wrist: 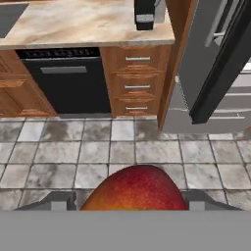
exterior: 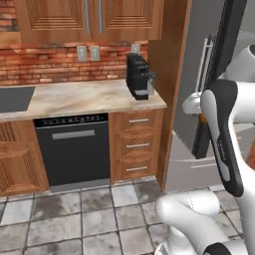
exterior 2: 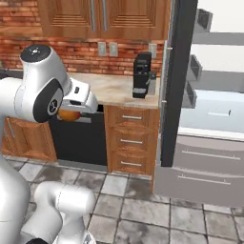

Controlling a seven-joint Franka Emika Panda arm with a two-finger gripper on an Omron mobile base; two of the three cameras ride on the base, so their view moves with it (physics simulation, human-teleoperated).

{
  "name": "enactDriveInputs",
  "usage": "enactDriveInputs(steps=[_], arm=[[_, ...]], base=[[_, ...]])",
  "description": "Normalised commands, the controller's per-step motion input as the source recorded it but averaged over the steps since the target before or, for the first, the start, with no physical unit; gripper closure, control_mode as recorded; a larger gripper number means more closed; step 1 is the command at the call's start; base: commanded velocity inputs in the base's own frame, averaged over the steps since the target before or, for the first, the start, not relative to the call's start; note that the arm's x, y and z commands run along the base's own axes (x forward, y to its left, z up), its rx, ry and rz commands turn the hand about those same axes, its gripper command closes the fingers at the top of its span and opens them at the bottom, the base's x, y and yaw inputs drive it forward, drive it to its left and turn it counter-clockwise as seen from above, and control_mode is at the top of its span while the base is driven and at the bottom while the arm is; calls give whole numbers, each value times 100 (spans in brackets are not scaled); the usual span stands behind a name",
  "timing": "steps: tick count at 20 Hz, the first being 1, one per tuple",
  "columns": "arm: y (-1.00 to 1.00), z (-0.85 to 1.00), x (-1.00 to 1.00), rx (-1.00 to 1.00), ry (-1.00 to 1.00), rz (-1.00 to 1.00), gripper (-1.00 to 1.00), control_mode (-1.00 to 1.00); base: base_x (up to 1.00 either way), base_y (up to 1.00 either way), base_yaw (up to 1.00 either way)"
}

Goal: Pick the mango and tangerine from the fridge and place them inside the tupperware on the counter.

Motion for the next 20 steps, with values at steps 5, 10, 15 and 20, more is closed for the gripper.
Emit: enactDriveInputs(steps=[5, 10, 15, 20], arm=[[0, 0, 0, 0, 0, 0, 100, 100], [0, 0, 0, 0, 0, 0, 100, 100], [0, 0, 0, 0, 0, 0, 100, 100], [0, 0, 0, 0, 0, 0, 100, 100]], base=[[34, 100, 11], [51, 100, 32], [48, 100, 40], [54, 100, 39]])
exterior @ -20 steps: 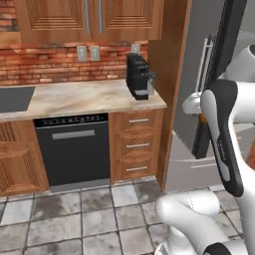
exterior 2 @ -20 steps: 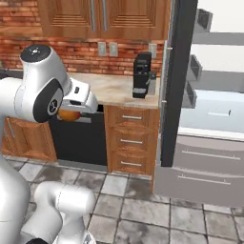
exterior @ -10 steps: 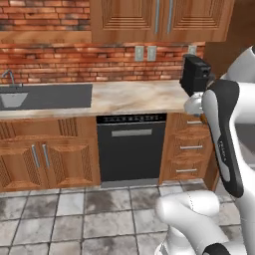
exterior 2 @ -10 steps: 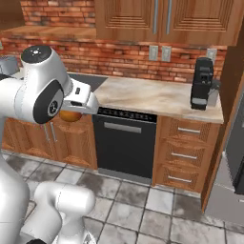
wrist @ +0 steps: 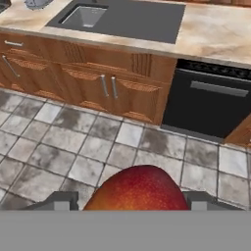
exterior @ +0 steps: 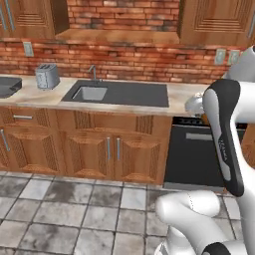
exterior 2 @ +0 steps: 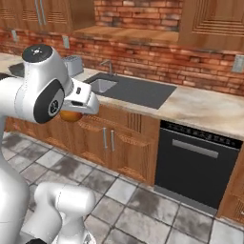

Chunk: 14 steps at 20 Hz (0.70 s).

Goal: Pick the mango and tangerine from the fridge and place them inside the tupperware on the counter.

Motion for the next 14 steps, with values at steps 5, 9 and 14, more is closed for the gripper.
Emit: enactDriveInputs(steps=[5, 9, 14], arm=[[0, 0, 0, 0, 0, 0, 100, 100], [0, 0, 0, 0, 0, 0, 100, 100], [0, 0, 0, 0, 0, 0, 100, 100]], base=[[86, 100, 34], [100, 100, 29], [100, 100, 24]])
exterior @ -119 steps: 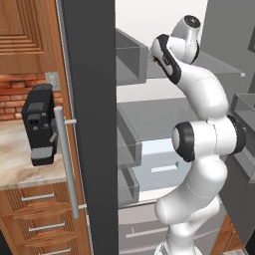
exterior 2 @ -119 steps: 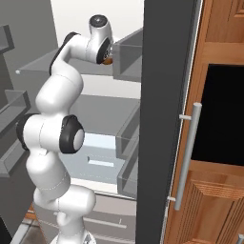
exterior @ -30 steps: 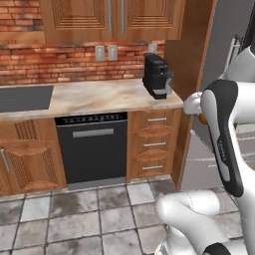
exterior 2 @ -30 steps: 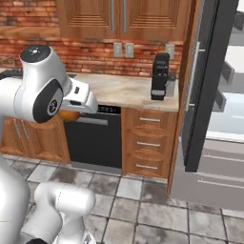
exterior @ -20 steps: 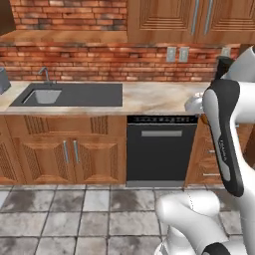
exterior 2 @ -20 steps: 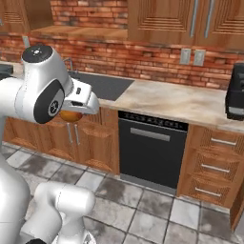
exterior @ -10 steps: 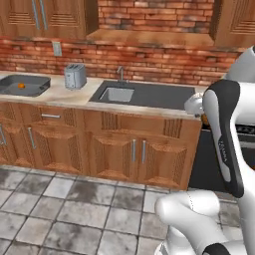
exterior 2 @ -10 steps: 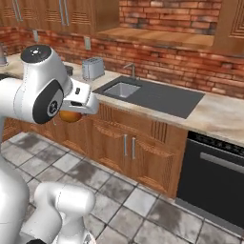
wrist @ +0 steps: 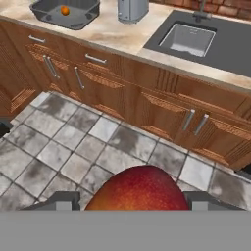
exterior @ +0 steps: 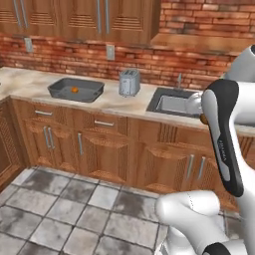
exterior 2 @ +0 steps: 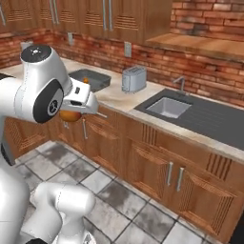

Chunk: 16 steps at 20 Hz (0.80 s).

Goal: Pick the mango and tangerine from the fridge and place them inside the tupperware on the counter.

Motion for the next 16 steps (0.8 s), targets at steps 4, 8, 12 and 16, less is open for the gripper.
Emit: enactDriveInputs(steps=[4, 8, 12, 16], arm=[[0, 0, 0, 0, 0, 0, 100, 100], [0, 0, 0, 0, 0, 0, 100, 100], [0, 0, 0, 0, 0, 0, 100, 100], [0, 0, 0, 0, 0, 0, 100, 100]], base=[[100, 98, 15], [100, 72, 0], [100, 64, -10], [98, 70, -22]])
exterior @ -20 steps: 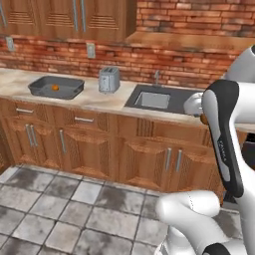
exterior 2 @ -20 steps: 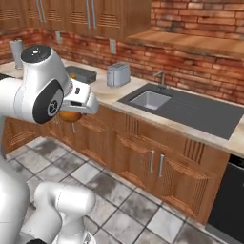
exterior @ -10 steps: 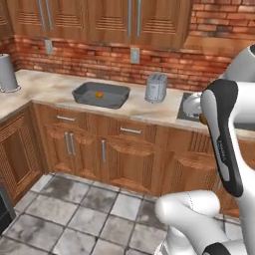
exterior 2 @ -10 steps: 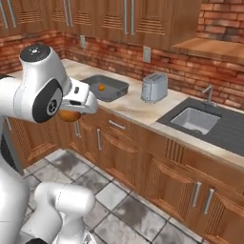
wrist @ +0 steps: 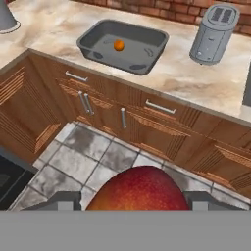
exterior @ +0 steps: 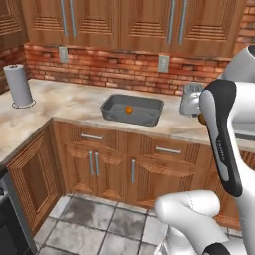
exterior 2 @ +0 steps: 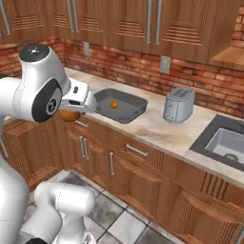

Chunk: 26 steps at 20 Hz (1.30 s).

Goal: Pick the mango and tangerine from the fridge and place them inside the tupperware on the counter.

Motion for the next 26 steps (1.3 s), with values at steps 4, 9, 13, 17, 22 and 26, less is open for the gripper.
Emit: enactDriveInputs(steps=[4, 9, 13, 17, 22, 26], arm=[[0, 0, 0, 0, 0, 0, 100, 100], [0, 0, 0, 0, 0, 0, 100, 100], [0, 0, 0, 0, 0, 0, 100, 100], [0, 0, 0, 0, 0, 0, 100, 100], [0, 0, 0, 0, 0, 0, 100, 100], [0, 0, 0, 0, 0, 0, 100, 100]], base=[[83, 68, -27], [54, 49, -33], [39, 8, -36], [43, 0, -34], [62, 33, -31], [67, 64, -21]])
